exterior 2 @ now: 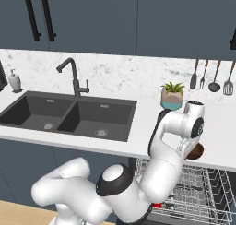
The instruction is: Pick up the cup and bowl from the counter, place them in the dishwasher, and close the dishwasher door.
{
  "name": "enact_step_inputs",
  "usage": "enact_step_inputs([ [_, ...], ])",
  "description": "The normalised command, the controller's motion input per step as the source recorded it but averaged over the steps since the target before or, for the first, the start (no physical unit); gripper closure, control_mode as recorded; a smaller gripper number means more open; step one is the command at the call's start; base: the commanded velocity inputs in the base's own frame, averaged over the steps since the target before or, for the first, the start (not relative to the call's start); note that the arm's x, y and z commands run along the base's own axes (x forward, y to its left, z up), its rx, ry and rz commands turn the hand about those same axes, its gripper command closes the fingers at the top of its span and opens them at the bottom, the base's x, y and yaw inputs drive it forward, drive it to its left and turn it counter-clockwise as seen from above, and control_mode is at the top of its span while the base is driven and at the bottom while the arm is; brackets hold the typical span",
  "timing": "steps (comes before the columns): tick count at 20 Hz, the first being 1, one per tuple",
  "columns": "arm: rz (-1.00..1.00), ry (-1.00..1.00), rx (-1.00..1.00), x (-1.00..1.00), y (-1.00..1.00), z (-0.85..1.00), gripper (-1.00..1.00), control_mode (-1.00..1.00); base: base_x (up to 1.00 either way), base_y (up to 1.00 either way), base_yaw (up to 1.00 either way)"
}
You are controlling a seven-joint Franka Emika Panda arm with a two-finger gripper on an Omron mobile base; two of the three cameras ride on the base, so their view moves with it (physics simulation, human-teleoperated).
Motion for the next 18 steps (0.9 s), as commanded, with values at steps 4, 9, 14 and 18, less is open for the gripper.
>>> enact_step_inputs([
  [4,0.06,0.14,0.02,-1.00,-0.01,-0.08,1.00,-1.00,0.00,0.00,0.00],
  [9,0.06,0.05,0.02,-1.00,-0.01,-0.32,1.00,-1.00,0.00,0.00,0.00],
  [14,0.01,-0.07,0.08,-1.00,-0.01,-0.34,1.00,-1.00,0.00,0.00,0.00],
  [18,0.00,-0.30,0.15,-0.79,0.00,-0.48,1.00,-1.00,0.00,0.00,0.00],
])
